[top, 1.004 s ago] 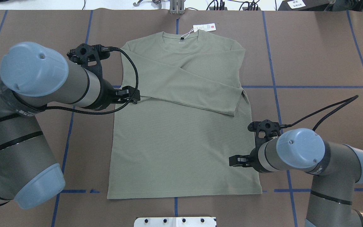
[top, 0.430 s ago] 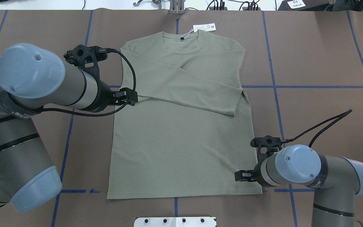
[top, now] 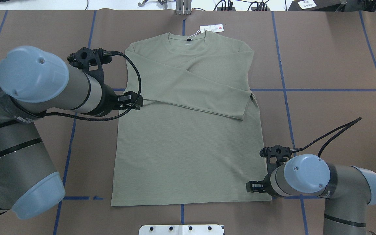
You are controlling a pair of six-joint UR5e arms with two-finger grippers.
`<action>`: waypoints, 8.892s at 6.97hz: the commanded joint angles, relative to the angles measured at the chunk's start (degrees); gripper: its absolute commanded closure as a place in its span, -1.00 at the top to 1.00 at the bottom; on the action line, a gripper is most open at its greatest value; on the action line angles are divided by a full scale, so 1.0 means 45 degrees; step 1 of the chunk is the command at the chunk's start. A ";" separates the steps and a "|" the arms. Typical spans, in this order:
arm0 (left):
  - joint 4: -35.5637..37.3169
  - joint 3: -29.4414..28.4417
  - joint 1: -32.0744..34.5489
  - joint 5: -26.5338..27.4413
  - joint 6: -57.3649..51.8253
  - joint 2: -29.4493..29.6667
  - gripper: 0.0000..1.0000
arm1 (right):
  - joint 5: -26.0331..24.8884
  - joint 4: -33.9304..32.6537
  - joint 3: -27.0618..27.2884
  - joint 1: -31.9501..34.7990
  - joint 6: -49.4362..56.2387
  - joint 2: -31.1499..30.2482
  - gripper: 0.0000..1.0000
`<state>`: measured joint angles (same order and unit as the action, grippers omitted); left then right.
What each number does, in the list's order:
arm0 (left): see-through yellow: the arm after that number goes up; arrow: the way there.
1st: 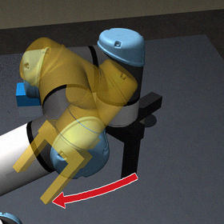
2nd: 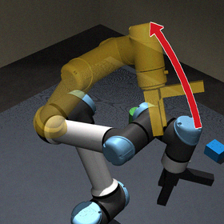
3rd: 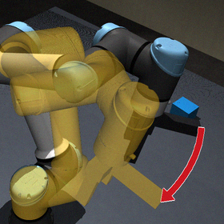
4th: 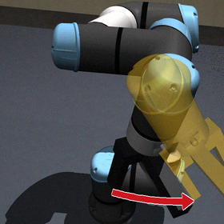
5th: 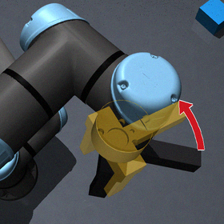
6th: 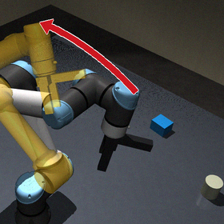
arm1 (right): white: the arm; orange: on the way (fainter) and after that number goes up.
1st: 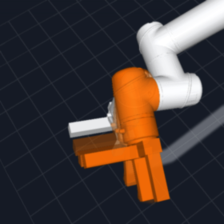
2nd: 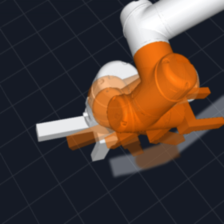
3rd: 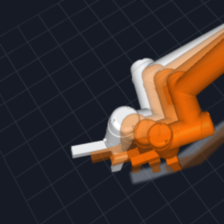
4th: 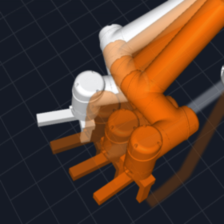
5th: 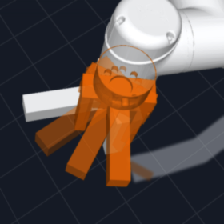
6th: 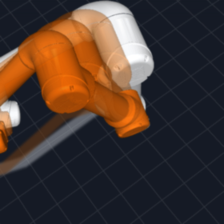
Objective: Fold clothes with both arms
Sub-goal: 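Move the left gripper to the hem corner and grasp both hem corners, then lift the hem with both grippers and fold it toward the collar, then release the hem at the collar and draw both grippers back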
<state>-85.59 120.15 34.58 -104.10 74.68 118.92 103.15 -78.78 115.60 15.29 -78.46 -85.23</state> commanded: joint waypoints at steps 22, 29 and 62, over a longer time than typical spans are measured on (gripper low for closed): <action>-0.1507 -0.0901 -0.5576 0.1727 0.5455 -0.3008 -1.00 | 0.0358 -0.0052 0.1205 0.0449 -0.0162 0.0131 -1.00; 0.3057 0.5812 -0.6369 0.1087 0.3424 -0.4884 -1.00 | 0.4818 -0.0110 0.4812 0.1348 -0.0375 -0.1819 -1.00; -0.2484 -0.6955 0.2236 -0.0246 0.0729 0.1875 0.99 | 0.4400 0.2077 -0.6105 0.7328 0.0737 0.5878 1.00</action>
<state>-97.00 88.62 44.57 -105.14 78.14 127.45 122.47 -69.54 85.82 49.12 -74.98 -56.83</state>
